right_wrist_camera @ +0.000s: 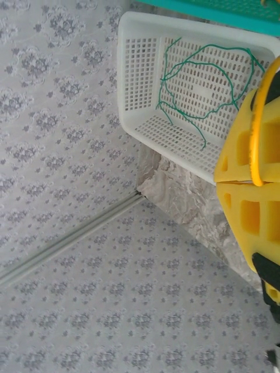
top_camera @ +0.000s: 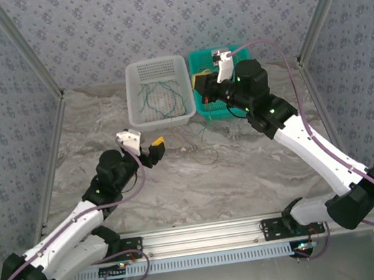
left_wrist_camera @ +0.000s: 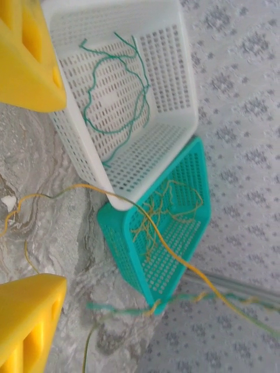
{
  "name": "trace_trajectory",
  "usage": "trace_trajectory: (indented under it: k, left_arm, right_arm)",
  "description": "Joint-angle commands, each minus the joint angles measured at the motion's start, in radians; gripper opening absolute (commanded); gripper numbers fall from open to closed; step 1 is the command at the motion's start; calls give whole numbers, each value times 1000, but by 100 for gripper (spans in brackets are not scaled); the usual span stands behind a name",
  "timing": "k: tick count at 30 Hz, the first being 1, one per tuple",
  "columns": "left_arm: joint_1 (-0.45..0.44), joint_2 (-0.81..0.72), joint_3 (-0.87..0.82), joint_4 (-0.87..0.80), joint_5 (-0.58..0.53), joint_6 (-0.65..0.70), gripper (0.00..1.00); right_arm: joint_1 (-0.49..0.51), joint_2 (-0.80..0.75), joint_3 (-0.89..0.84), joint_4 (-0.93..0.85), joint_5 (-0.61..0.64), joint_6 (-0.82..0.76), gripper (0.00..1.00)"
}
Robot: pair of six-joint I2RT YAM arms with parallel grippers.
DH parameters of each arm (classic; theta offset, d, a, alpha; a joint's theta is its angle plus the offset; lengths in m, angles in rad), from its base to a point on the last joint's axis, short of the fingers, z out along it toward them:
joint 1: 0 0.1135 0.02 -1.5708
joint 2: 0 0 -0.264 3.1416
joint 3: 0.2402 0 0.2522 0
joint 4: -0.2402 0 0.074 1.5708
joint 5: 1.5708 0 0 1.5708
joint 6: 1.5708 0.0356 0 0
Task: Untangle the cables
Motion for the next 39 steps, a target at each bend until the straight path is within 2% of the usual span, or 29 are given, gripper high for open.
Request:
trace_trajectory:
  k: [1,6,10,12,15,19,23,39]
  left_arm:
    - [-11,19,26,-1,119,57,72]
    - [-81,133,13,110,148,86,73]
    - [-100,258,67,133,143,106,70]
    - [-102,307,80,174,126,118,68]
    - [-102,368,107,219,127,139,58]
    - [-102,458,158,252,133,161,52]
    - [-102,532,179,320,145,177,53]
    - [-116,693,294,375,170,221,54]
  right_arm:
    - [7,-11,26,31,53,87,0]
    - [7,-10,28,42,68,152,0]
    - [9,-11,32,42,53,170,0]
    - [12,-13,34,36,50,173,0]
    - [14,-18,27,40,46,173,0]
    - [14,-23,18,46,38,180,0]
    - [14,-30,12,51,32,182,0]
    - [13,-31,-1,72,15,197,0]
